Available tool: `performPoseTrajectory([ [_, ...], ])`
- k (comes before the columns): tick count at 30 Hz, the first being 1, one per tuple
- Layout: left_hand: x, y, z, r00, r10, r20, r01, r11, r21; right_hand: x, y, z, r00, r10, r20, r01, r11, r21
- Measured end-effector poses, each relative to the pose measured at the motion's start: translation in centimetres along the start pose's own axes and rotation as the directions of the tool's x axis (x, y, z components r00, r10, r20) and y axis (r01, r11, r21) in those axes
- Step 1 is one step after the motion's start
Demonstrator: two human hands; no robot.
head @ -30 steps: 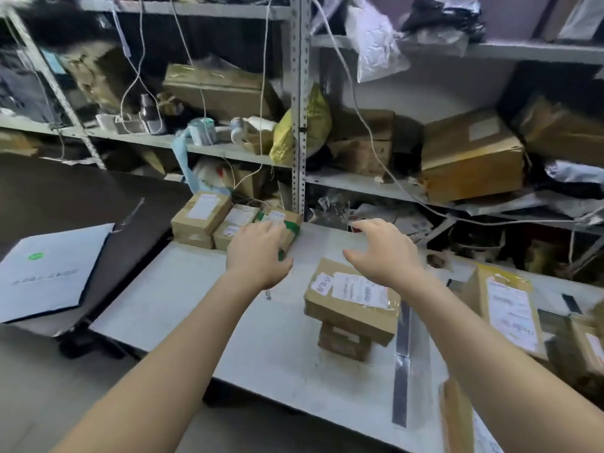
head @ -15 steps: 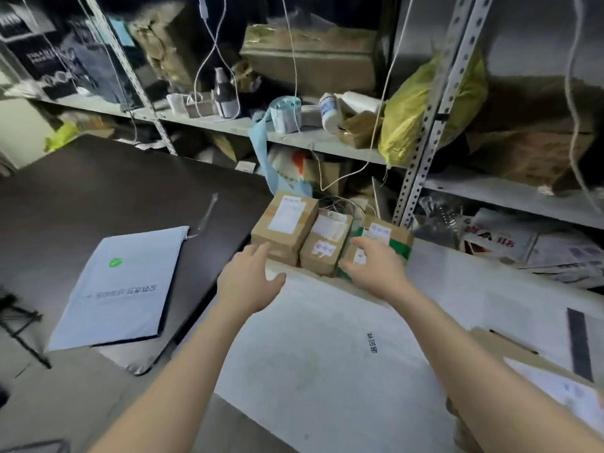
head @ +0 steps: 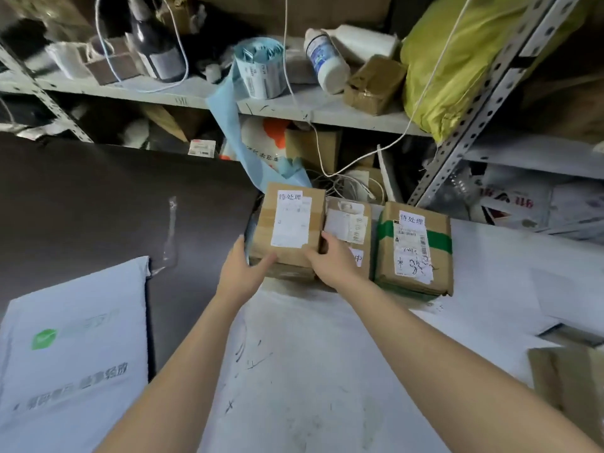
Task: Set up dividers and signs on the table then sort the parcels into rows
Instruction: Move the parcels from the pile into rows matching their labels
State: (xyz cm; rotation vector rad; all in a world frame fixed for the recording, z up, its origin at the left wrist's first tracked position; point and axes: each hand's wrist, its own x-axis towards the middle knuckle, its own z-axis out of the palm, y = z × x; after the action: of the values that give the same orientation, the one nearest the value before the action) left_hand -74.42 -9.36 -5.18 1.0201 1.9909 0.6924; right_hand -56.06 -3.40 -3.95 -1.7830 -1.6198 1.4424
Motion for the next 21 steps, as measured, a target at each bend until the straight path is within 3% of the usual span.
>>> performPoseTrajectory([
  [3, 2.7, -0.9, -0.1, 0.992, 0.070, 0.101, -0.063, 0.995, -0.073, 1.1, -0.3, 1.3, 0.994, 0.061, -0.096, -0.061, 0.998, 0.003],
  [10, 2.7, -2.7, -1.5, 0.970, 0.186, 0.157, -0.151, 0.965, -0.216, -0.3, 0.9, 4.3, 0.971, 0.149, -0.189, -0.133, 0.986, 0.096],
  [21, -5.2, -0.6, -5.2, 0.924, 0.380, 0.033, -0.373, 0.918, -0.137, -10.6, -2.5, 3.4, 0.950, 0.043, -0.308, 0.032, 0.971, 0.236],
])
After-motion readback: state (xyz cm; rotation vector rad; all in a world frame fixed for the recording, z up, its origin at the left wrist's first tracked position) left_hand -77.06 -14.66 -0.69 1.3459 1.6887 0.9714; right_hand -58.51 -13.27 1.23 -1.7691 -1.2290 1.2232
